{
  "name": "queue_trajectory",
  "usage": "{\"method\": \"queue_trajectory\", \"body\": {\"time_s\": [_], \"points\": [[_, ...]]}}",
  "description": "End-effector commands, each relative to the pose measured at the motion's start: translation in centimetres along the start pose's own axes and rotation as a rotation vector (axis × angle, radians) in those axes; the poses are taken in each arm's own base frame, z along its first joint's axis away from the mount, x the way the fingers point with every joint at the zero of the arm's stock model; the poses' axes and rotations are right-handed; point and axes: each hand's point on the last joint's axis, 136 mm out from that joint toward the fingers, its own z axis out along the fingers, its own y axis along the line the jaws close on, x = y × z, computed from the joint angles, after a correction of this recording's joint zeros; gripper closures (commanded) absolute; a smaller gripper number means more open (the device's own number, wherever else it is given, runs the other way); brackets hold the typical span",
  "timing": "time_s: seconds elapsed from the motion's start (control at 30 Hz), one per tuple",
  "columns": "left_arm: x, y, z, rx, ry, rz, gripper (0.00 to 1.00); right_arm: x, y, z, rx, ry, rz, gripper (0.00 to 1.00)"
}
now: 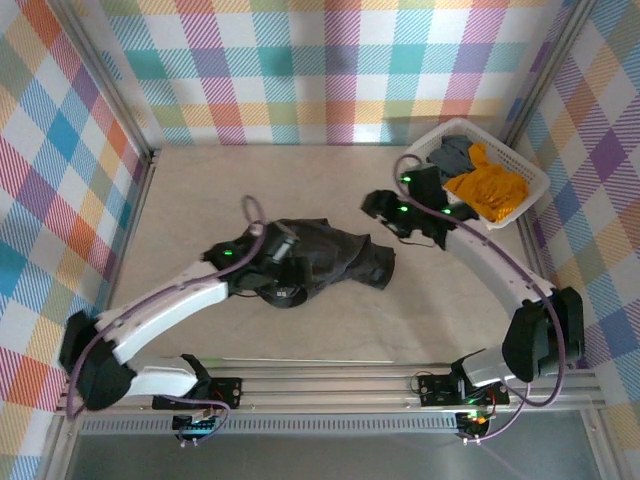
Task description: Fold and stack the t-shirts
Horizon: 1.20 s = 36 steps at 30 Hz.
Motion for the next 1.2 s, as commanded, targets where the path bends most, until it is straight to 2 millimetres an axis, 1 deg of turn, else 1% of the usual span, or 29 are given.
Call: {"method": "queue_trajectory", "body": {"time_s": [0.0, 0.1, 0.17, 0.2, 0.27, 0.33, 0.4, 0.5, 0.53, 0.63, 0.67, 0.7, 0.73, 0.77, 0.83, 0.93, 1.0, 1.07, 1.1, 1.17], "points": [[-0.1, -2.1, 2.1, -0.138, -0.057, 0.195, 0.14, 2.4, -5.7, 0.1, 0.107, 0.102, 0.037, 0.35], [0.3, -3.8, 4.9, -0.285, -0.078, 0.366, 0.11, 2.6, -8.4, -1.1, 0.134, 0.099, 0.08, 0.35], [0.2, -3.8, 6.5, -0.393, -0.089, 0.447, 0.08, 2.7, -9.5, -1.7, 0.138, 0.094, 0.103, 0.35], [0.0, -3.4, 7.3, -0.454, -0.091, 0.478, 0.07, 2.9, -9.8, -1.8, 0.136, 0.095, 0.112, 0.35], [0.0, -3.1, 8.5, -0.507, -0.089, 0.52, 0.05, 3.4, -10.1, -2.0, 0.127, 0.104, 0.117, 0.34], [0.8, -3.5, 9.9, -0.473, -0.061, 0.552, 0.09, 4.0, -10.3, -1.9, 0.118, 0.122, 0.128, 0.34], [1.4, -3.4, 10.9, -0.478, -0.042, 0.577, 0.16, 4.6, -10.5, -1.7, 0.109, 0.138, 0.144, 0.34], [1.2, -2.0, 11.3, -0.557, -0.051, 0.611, 0.25, 5.3, -11.0, -1.3, 0.105, 0.15, 0.164, 0.34], [1.3, -1.7, 11.5, -0.565, -0.05, 0.62, 0.3, 5.5, -11.2, -1.1, 0.103, 0.156, 0.17, 0.34], [0.9, -0.5, 11.4, -0.589, -0.056, 0.633, 0.58, 5.9, -11.6, -0.4, 0.107, 0.177, 0.182, 0.35], [0.8, -0.1, 11.3, -0.594, -0.055, 0.633, 0.74, 5.9, -11.7, -0.1, 0.106, 0.184, 0.188, 0.35], [0.5, 0.4, 11.1, -0.604, -0.059, 0.627, 0.9, 5.9, -11.8, 0.2, 0.107, 0.191, 0.195, 0.35], [0.1, 0.8, 10.8, -0.612, -0.067, 0.62, 0.96, 5.9, -11.8, 0.5, 0.106, 0.195, 0.201, 0.35], [-0.4, 1.0, 10.1, -0.614, -0.083, 0.61, 1.0, 5.9, -11.8, 0.8, 0.1, 0.199, 0.209, 0.35], [-1.4, 0.9, 8.5, -0.592, -0.123, 0.579, 1.0, 5.8, -11.9, 1.5, 0.093, 0.208, 0.226, 0.35], [-3.3, 0.4, 4.8, -0.541, -0.203, 0.511, 1.0, 5.9, -12.0, 2.7, 0.093, 0.219, 0.24, 0.36], [-4.7, 0.5, 1.7, -0.499, -0.261, 0.448, 1.0, 6.1, -12.1, 3.3, 0.096, 0.227, 0.247, 0.37], [-6.0, 1.1, -1.4, -0.462, -0.314, 0.376, 1.0, 6.3, -12.0, 3.6, 0.102, 0.228, 0.246, 0.37], [-6.9, 1.8, -3.1, -0.444, -0.343, 0.33, 1.0, 6.5, -11.9, 3.7, 0.104, 0.229, 0.246, 0.37], [-8.0, 3.4, -6.0, -0.407, -0.389, 0.246, 1.0, 7.0, -12.0, 3.8, 0.111, 0.232, 0.249, 0.37]]}}
